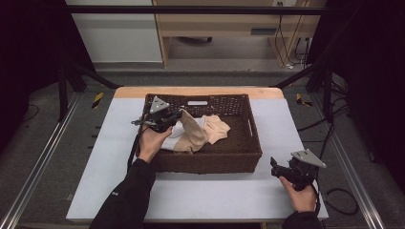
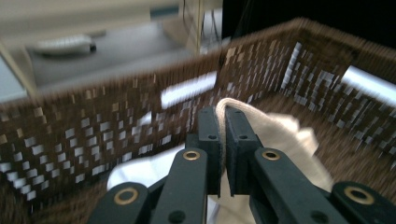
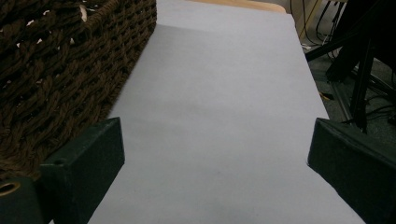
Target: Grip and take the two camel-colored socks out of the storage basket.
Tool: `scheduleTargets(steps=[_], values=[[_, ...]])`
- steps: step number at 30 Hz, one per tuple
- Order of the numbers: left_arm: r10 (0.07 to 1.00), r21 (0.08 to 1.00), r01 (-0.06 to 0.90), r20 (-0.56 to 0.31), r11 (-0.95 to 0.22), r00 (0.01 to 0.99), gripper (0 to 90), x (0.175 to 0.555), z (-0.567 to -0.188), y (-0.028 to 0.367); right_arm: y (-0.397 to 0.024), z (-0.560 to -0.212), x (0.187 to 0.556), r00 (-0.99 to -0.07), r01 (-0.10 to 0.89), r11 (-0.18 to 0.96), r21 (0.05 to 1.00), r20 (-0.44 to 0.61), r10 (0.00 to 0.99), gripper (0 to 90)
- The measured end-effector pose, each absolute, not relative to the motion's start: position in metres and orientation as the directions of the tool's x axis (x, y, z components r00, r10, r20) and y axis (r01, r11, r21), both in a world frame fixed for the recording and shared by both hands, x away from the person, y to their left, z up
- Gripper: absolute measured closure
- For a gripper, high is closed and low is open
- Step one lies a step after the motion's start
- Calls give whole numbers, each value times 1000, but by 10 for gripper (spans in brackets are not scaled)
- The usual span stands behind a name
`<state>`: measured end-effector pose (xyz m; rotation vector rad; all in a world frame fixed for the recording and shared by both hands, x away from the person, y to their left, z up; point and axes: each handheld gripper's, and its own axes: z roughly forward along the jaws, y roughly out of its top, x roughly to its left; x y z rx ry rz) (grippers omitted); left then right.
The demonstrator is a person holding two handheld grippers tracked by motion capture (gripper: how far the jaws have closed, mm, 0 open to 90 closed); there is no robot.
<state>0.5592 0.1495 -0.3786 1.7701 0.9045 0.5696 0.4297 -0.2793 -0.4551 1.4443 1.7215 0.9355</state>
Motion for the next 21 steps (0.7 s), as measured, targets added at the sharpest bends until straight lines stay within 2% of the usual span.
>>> scheduleTargets(steps=[11,21], values=[[763,977,168,-11,-128,646,858,528,-342,144,-280,-455,429,-137,485,122,866,-62,989,42],[746,990,121,-29,-69,665,857,503,-318,154,-281,-454,429,-132,484,117,867,-59,989,43]])
